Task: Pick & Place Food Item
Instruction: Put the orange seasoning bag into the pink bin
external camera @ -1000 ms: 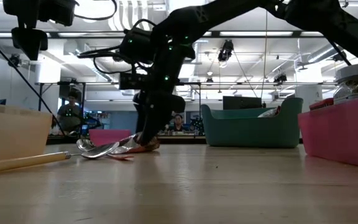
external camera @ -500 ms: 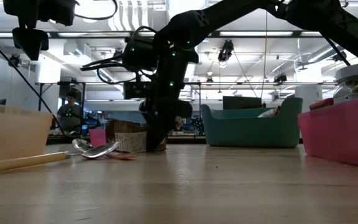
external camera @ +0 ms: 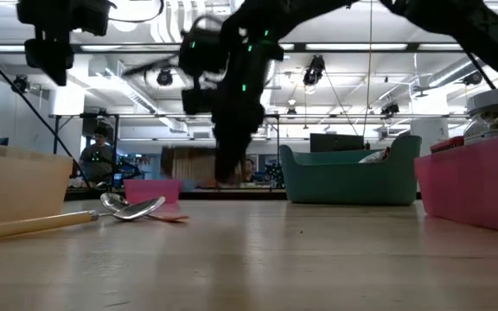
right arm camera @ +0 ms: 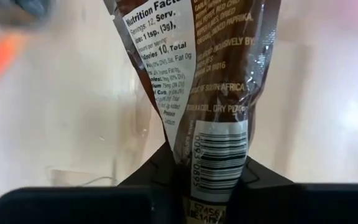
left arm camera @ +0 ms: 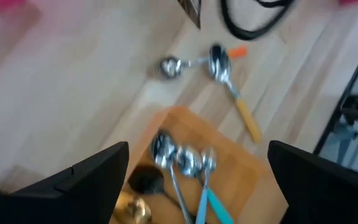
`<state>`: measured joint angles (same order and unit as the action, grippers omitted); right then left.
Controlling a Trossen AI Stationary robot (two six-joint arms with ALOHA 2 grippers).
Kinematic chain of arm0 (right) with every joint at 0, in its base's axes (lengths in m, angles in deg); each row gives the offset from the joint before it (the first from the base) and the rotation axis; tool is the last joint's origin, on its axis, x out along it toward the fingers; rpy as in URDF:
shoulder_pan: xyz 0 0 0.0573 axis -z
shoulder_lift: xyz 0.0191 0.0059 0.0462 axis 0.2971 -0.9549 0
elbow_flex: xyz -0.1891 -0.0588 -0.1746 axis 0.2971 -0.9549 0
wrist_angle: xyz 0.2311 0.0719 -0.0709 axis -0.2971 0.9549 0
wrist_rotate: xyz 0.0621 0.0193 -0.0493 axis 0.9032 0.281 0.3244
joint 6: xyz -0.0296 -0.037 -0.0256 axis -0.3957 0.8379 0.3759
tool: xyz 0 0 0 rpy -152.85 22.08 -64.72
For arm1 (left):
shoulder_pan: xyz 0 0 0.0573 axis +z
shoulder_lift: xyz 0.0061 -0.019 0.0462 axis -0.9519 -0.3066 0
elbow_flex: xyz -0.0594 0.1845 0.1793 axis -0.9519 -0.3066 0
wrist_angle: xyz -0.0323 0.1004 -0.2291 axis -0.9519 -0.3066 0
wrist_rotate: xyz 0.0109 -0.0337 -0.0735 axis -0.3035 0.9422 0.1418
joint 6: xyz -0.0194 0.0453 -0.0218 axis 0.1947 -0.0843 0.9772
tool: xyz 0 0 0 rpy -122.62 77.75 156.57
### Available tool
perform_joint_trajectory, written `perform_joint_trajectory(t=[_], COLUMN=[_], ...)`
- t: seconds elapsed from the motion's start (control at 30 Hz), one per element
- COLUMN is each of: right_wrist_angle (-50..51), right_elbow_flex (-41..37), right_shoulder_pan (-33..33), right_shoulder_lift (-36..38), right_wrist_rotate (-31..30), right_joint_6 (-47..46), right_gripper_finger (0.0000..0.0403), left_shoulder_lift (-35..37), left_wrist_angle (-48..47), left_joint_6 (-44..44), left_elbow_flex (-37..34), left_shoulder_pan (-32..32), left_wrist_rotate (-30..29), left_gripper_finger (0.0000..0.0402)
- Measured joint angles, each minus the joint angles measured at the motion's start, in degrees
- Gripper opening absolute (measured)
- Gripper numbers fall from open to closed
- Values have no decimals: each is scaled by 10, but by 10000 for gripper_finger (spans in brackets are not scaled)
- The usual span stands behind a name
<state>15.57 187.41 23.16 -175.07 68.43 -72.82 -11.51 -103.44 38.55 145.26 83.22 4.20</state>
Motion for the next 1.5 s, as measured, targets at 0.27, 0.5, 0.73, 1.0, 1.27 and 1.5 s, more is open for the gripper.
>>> perform_joint_trajectory(t=[0.27, 0.5, 0.73, 1.0, 1.27, 1.5], right_wrist_angle=[-7, -41, -69, -131, -202, -209], right_elbow_flex=[-1, -1, -2, -2, 0, 0], right_shoulder_pan=[-11, -34, -66, -102, -115, -121], right_shoulder_lift=[98, 186, 235, 245, 250, 250], right_wrist_rotate=[-3, -80, -168, -218, -230, -231], right_joint_6=[-169, -286, -333, -358, -345, -333], right_gripper_finger=[53, 55, 60, 62, 63, 63], left_shoulder_lift=[13, 13, 10, -10, -25, -25], left_wrist_angle=[140, 269, 412, 510, 571, 614], left_joint_6=[15, -4, -9, -9, -7, -7], left_elbow_flex=[0, 0, 0, 0, 0, 0], left_shoulder_pan=[-1, -2, -3, -3, -21, -30], left_wrist_rotate=[-33, -33, -33, -31, -37, -51], left_gripper_finger=[386, 339, 291, 248, 234, 165])
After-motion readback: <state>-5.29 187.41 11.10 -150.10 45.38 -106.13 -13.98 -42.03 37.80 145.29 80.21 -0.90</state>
